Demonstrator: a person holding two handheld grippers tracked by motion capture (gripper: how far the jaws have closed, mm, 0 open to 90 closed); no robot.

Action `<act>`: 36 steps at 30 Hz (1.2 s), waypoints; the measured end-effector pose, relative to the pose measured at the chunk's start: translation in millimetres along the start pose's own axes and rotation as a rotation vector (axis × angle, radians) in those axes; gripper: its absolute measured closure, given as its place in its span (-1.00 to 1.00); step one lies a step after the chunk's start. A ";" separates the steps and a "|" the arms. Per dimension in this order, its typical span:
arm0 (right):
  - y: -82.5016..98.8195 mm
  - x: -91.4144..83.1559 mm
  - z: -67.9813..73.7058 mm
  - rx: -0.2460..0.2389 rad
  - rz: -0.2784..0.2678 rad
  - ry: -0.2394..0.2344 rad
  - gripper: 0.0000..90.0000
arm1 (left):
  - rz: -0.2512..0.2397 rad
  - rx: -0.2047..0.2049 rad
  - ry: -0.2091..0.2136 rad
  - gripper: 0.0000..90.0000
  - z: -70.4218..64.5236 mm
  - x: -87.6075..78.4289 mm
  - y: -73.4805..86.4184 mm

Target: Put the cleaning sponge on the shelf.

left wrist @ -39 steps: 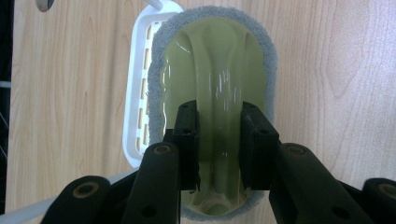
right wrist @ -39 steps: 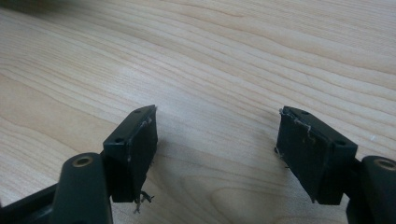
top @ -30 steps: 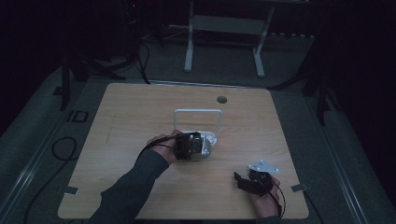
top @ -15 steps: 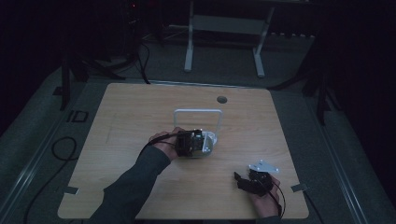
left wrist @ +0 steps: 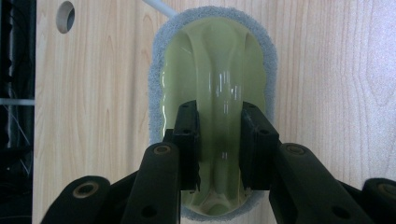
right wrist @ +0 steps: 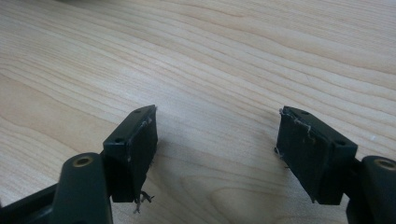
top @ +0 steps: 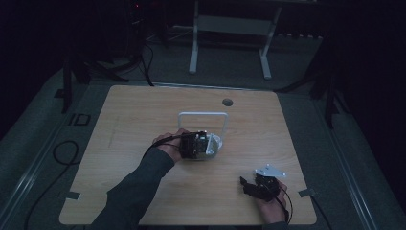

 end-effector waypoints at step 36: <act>0.0 0.1 0.2 -0.002 0.001 -0.001 -0.38 | -0.004 0.003 -0.033 0.59 14.8 13.5 -2.5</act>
Point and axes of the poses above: each handheld gripper's, and its own axes: x roughly forward along the jaws, y roughly out of its underside, z roughly to its left, the point moved 9 cm from there along x, roughly forward along the jaws, and after that the axes turned 2 degrees about -y, right-handed, at the moved point
